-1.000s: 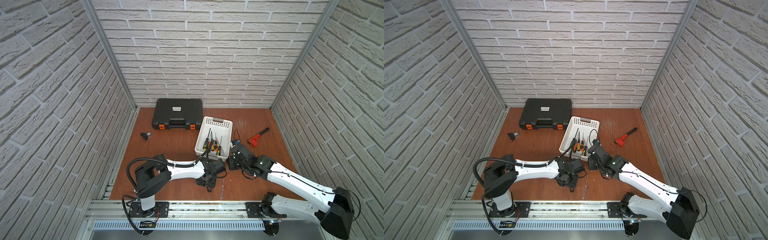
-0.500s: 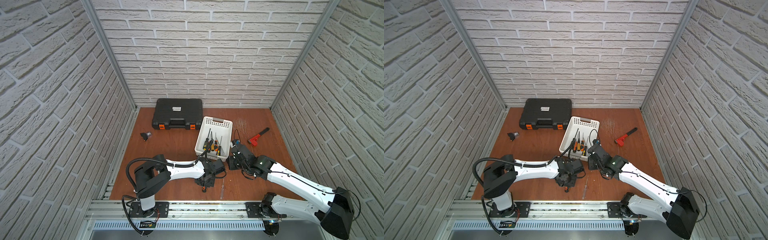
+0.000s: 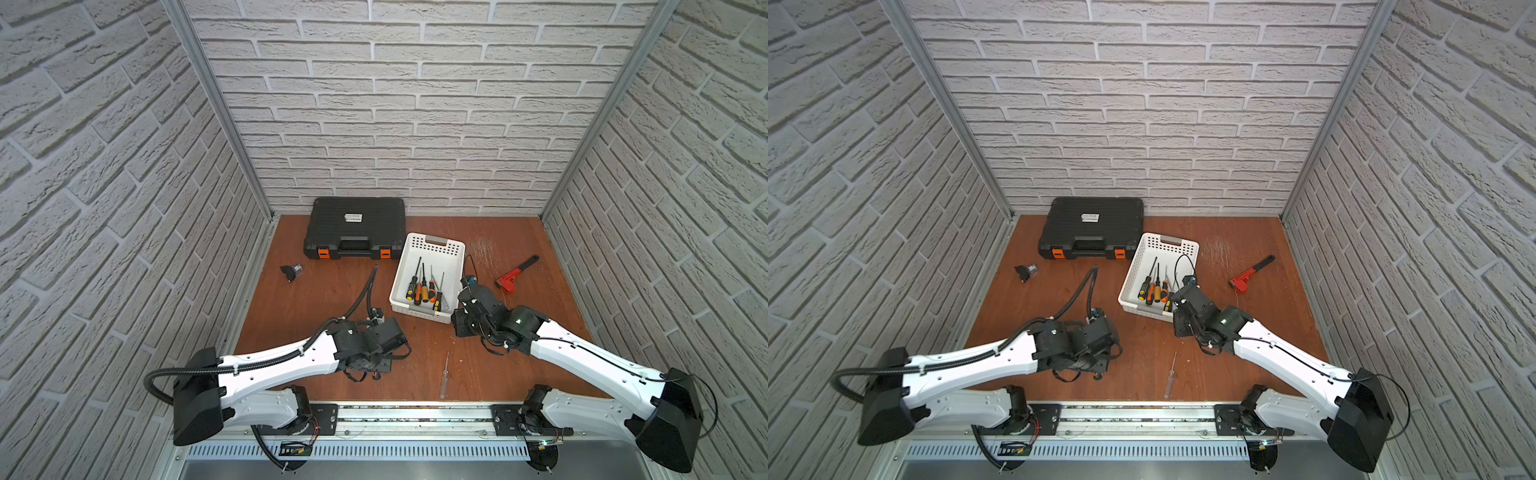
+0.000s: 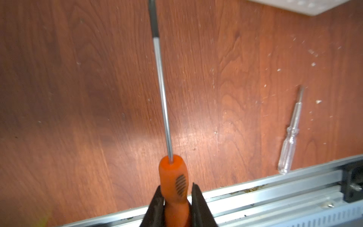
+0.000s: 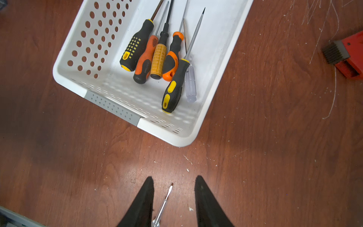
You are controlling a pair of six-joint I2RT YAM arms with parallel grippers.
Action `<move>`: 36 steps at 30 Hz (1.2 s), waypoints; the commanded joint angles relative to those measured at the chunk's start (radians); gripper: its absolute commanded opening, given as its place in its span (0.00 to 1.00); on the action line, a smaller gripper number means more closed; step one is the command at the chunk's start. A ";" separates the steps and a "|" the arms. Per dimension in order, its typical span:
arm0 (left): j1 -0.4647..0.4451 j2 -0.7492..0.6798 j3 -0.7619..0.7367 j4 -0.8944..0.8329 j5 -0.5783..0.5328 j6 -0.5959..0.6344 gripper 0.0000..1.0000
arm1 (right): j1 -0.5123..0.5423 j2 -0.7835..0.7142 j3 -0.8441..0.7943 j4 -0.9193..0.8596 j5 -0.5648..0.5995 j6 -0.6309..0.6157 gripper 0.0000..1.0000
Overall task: Put the screwdriver in the bin
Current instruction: 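Lift the orange screwdriver with the left gripper into the bin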
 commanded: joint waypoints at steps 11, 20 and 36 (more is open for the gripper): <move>0.335 0.367 0.608 -0.002 0.243 0.517 0.06 | 0.002 0.017 0.054 0.020 -0.026 -0.013 0.36; 0.355 0.705 0.898 -0.004 0.236 0.573 0.08 | 0.003 -0.041 0.026 -0.003 -0.005 -0.014 0.36; 0.360 1.035 1.088 -0.044 0.207 0.547 0.08 | 0.002 -0.013 -0.028 0.067 -0.087 -0.011 0.37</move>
